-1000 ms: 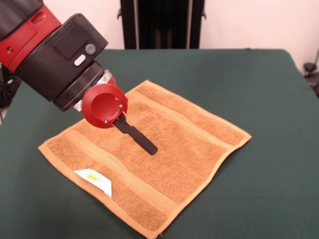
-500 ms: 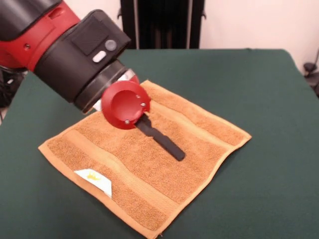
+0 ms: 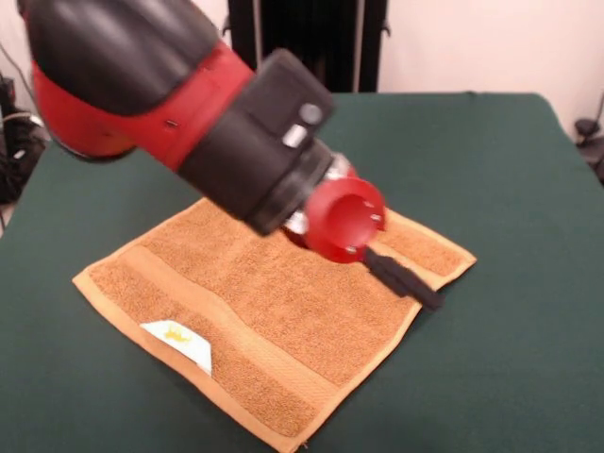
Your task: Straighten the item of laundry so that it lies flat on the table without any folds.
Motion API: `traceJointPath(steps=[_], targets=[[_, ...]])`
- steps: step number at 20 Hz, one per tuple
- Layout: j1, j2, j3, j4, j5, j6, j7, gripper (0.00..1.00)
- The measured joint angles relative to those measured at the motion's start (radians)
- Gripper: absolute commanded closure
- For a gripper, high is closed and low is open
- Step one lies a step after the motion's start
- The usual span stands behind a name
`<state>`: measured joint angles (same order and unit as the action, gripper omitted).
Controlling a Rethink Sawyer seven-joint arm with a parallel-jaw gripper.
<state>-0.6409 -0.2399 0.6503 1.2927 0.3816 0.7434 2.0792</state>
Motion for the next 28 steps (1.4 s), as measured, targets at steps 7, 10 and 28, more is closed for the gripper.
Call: traceJointPath(steps=[7, 10, 28], targets=[[0.032, 0.046, -0.002, 0.002, -0.045, 0.000, 0.000, 0.00], [0.046, 0.064, -0.017, 0.000, -0.070, 0.005, 0.000, 0.00], [0.038, 0.020, -0.094, 0.081, -0.173, 0.171, 0.000, 0.00]])
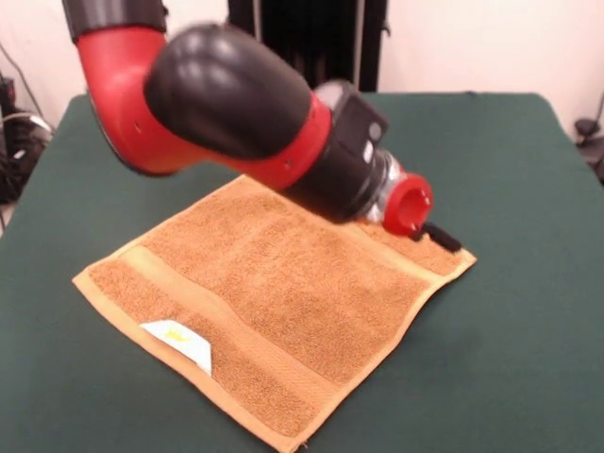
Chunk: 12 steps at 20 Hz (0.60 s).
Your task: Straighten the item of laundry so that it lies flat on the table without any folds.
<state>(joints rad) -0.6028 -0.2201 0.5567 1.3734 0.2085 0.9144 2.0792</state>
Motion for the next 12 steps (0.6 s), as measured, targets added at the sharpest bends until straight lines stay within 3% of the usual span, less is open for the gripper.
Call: traceJointPath(steps=[6, 12], targets=[[-0.005, -0.078, -0.001, 0.004, 0.000, 0.022, 0.000, 0.00], [0.001, -0.054, -0.017, -0.030, -0.001, 0.022, 0.000, 0.00]])
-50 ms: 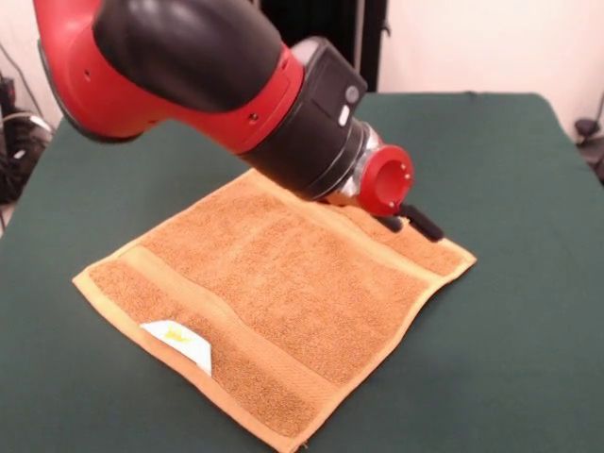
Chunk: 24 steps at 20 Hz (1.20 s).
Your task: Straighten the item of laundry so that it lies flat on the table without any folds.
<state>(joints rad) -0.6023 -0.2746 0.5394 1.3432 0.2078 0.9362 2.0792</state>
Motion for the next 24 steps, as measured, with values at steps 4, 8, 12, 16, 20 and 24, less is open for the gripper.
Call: traceJointPath(steps=[4, 8, 12, 16, 20, 24], targets=[[0.002, 0.029, -0.021, -0.008, -0.013, 0.000, 0.000, 0.00], [0.002, 0.061, -0.041, -0.011, -0.038, 0.000, 0.000, 0.00], [0.000, 0.091, -0.047, -0.012, -0.051, 0.000, 0.000, 0.00], [0.000, 0.115, -0.047, -0.013, -0.064, 0.000, 0.000, 0.00], [-0.007, 0.159, -0.047, -0.014, -0.064, -0.013, 0.000, 0.00], [-0.020, 0.189, -0.037, -0.014, -0.049, -0.023, 0.000, 0.00]])
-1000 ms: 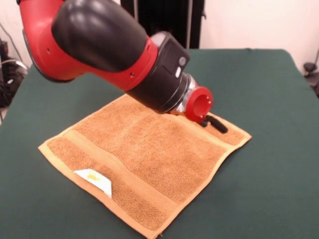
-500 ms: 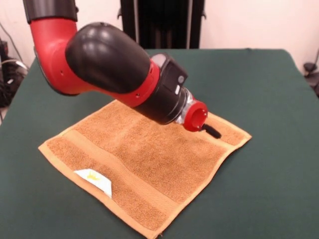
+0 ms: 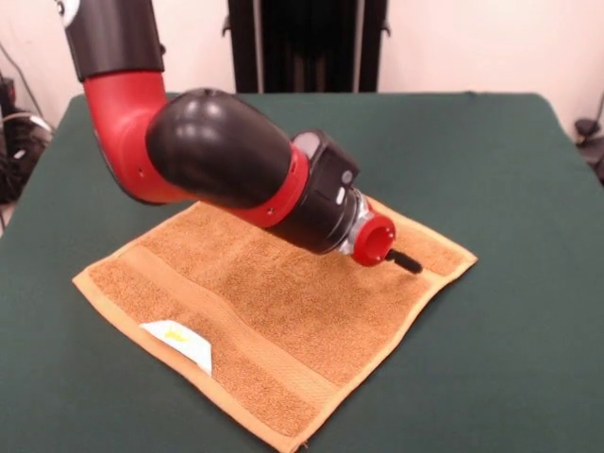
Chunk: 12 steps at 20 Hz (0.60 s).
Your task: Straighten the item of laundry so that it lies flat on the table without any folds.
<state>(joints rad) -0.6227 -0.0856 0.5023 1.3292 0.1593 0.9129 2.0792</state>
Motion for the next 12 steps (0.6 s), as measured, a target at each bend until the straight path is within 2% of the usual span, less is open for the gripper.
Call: traceJointPath(steps=[12], targets=[[-0.062, 0.053, 0.055, -0.002, 0.030, 0.005, 0.000, 0.00]])
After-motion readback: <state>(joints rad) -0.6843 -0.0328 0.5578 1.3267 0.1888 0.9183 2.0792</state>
